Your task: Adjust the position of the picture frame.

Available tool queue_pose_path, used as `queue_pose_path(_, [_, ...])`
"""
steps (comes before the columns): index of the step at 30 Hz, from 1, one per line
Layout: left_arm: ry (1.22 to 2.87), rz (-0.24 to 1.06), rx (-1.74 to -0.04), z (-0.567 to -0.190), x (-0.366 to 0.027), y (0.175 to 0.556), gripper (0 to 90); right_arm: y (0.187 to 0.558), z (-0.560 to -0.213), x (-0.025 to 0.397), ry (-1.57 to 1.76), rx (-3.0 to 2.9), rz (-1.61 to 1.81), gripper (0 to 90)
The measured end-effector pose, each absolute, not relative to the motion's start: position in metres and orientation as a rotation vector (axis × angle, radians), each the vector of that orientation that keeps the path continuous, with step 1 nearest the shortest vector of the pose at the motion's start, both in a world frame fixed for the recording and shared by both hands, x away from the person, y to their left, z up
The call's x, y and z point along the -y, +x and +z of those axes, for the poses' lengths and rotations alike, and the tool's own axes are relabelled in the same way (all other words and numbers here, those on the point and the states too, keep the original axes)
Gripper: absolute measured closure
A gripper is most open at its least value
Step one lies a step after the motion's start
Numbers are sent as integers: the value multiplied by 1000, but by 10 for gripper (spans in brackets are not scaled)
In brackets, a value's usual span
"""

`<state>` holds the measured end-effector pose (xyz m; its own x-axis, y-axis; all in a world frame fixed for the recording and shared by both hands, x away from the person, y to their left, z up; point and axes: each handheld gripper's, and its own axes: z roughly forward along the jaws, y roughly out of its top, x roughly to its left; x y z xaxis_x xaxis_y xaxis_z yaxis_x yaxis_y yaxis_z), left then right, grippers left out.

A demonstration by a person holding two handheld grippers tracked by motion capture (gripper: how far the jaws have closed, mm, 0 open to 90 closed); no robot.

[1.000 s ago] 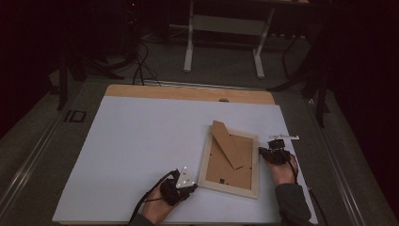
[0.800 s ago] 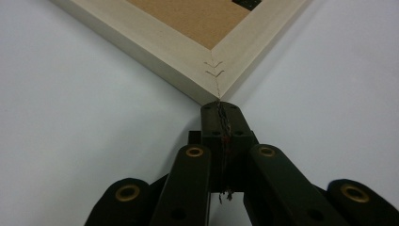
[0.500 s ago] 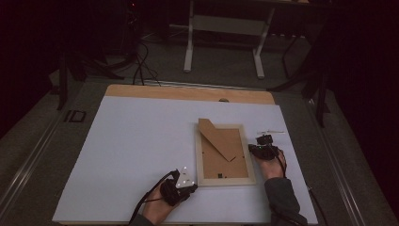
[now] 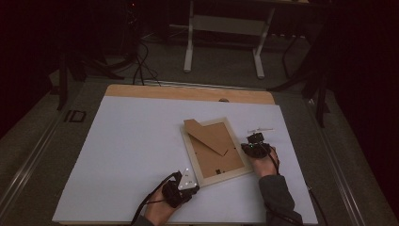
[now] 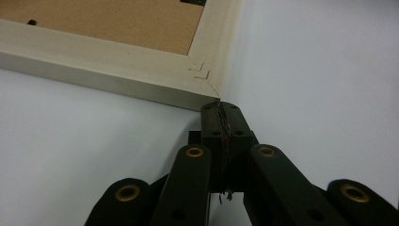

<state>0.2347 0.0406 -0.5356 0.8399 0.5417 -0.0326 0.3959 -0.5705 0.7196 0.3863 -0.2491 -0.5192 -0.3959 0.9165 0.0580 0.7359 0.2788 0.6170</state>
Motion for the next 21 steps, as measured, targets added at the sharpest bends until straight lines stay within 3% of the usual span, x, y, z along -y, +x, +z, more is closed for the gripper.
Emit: queue_pose_path(21, [2248, 194, -634, -537, -31, 228, 900, 394, -517, 231, 1464, -2263, 842, 900])
